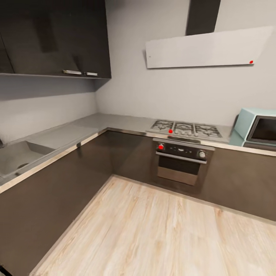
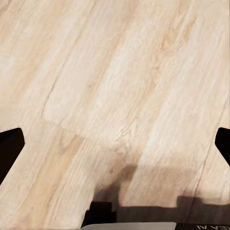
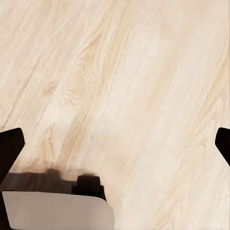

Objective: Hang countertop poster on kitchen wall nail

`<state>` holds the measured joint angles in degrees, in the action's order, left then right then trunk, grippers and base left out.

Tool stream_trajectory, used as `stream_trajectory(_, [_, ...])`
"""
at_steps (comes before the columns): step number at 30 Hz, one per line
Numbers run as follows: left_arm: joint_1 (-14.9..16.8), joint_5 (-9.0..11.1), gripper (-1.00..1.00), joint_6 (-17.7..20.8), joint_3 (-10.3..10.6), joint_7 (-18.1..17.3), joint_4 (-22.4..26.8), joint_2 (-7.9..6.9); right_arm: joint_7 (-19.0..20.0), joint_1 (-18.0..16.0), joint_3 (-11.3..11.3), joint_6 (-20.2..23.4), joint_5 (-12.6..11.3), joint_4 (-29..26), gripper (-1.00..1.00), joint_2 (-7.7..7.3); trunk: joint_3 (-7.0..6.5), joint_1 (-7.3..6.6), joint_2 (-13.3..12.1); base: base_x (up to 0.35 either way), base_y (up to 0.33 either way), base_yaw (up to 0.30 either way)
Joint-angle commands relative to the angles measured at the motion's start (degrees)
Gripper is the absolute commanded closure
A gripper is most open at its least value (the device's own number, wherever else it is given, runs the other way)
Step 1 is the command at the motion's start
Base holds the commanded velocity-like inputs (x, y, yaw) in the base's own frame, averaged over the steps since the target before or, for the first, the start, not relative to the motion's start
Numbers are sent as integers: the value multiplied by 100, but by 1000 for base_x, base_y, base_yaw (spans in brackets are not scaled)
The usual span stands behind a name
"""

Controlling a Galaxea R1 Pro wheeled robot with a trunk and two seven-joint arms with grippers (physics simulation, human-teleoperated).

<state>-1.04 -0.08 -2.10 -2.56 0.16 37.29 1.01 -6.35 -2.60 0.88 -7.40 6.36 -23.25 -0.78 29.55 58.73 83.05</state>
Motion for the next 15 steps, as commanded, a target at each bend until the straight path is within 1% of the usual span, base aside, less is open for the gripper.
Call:
stream_trajectory(1, [-2, -1, -100, -9, -16, 2, 6, 5, -33, -3, 9, -7, 59, 5, -100, -1, 4, 0, 2, 0, 0, 291])
stream_trajectory(4, [-2, -1, -100, -9, -16, 2, 6, 5, -25, -3, 9, 2, 59, 5, -100, -3, 5, 0, 2, 13, -9, 237])
stream_trajectory(7, [-2, -1, -100, -5, -23, 5, 6, 7, -9, -3, 2, 10, 58, 5, -100, -9, 6, 0, 2, 105, -91, 107])
stream_trajectory(11, [-2, -1, -100, -1, -44, 9, 6, 7, 7, -3, 1, 14, 58, 5, -100, -36, 6, 0, 2, 186, -202, 32])
stream_trajectory(15, [-2, -1, -100, -1, -50, 10, 6, 7, 10, -3, -1, 12, 52, 5, -100, -29, 6, 0, 2, 175, -284, 9])
